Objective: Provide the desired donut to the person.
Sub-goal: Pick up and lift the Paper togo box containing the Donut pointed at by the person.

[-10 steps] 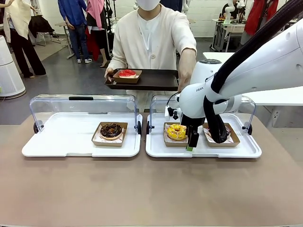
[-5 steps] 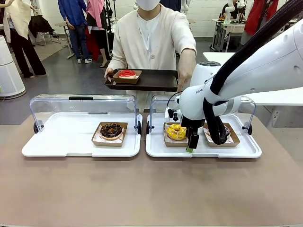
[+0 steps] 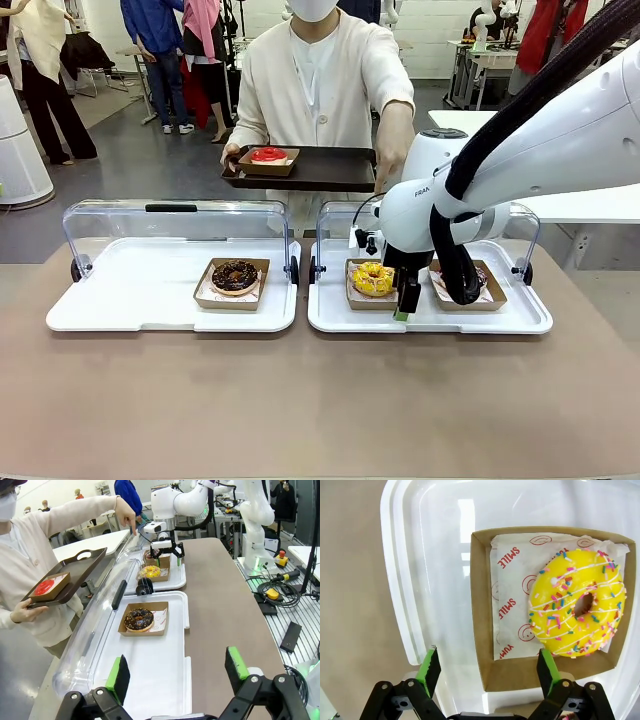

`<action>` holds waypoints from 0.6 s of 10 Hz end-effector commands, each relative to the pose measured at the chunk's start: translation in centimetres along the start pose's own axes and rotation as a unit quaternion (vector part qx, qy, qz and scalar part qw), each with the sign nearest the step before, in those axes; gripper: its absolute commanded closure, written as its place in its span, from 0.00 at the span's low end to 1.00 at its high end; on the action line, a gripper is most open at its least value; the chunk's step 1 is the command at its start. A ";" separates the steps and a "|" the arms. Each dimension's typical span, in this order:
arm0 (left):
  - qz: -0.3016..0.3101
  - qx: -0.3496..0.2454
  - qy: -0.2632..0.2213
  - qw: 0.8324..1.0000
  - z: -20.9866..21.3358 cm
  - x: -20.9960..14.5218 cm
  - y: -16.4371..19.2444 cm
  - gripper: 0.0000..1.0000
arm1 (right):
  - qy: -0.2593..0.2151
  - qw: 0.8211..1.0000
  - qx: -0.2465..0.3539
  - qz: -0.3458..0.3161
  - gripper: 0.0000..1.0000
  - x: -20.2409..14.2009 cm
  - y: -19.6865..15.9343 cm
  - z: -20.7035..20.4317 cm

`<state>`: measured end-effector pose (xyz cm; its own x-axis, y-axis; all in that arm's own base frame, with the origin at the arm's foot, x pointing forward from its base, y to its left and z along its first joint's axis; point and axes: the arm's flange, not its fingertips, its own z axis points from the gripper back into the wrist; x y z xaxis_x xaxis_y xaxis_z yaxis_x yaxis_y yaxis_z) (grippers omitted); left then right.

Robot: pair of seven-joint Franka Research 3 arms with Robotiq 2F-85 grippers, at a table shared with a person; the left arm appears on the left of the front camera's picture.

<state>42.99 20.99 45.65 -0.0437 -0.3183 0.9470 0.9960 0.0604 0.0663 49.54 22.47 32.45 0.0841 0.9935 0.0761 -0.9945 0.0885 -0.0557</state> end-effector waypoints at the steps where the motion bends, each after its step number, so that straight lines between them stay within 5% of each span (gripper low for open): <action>1: -0.002 0.002 0.000 1.000 0.1 0.1 -0.2 0.00 | 0.017 1.000 -0.012 -0.010 0.00 -0.2 0.4 -0.1; 5: -0.002 0.002 0.000 1.000 0.1 0.1 -0.2 0.00 | 0.021 1.000 -0.001 -0.007 0.00 -0.5 0.3 -0.7; 6: -0.002 0.002 0.000 1.000 0.1 0.1 -0.2 0.00 | 0.022 1.000 0.001 0.000 0.59 -0.5 0.4 -0.7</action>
<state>42.99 20.99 45.65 -0.0437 -0.3183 0.9470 0.9960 0.0604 0.0663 49.55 22.18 32.24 0.0922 0.9931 0.0719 -0.9942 0.0959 -0.0487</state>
